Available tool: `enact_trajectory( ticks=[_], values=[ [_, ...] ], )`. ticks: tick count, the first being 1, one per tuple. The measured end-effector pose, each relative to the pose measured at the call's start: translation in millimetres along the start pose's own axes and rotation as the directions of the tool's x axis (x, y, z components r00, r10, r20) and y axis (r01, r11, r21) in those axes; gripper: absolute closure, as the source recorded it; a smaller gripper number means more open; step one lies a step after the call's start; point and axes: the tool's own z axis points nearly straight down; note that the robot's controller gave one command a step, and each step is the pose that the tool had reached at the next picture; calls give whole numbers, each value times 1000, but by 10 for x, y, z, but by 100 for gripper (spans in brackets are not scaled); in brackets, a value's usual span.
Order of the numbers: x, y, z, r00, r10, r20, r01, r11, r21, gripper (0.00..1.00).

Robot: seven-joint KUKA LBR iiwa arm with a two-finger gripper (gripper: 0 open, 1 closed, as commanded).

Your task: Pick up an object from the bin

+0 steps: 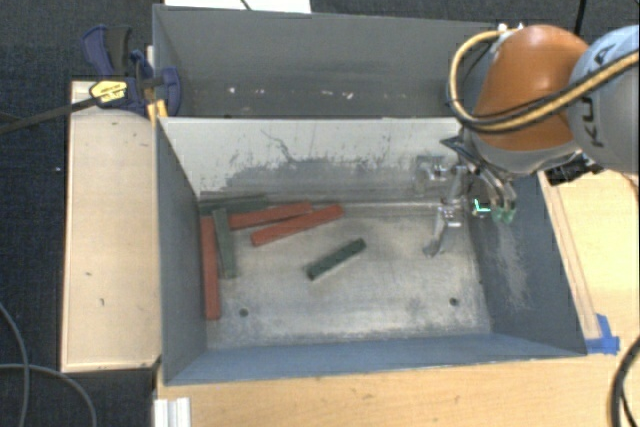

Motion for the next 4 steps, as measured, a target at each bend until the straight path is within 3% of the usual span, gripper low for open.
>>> enact_trajectory(
  ticks=[1,2,3,4],
  values=[
    [-18,1,-42,1000,-1,8,1,1000,1,0],
    [15,205,144,999,-48,14,48,999,4,0],
    [18,497,691,996,-93,10,93,996,-1,0],
    [109,620,894,983,-184,2,184,983,1,0]
  ],
)
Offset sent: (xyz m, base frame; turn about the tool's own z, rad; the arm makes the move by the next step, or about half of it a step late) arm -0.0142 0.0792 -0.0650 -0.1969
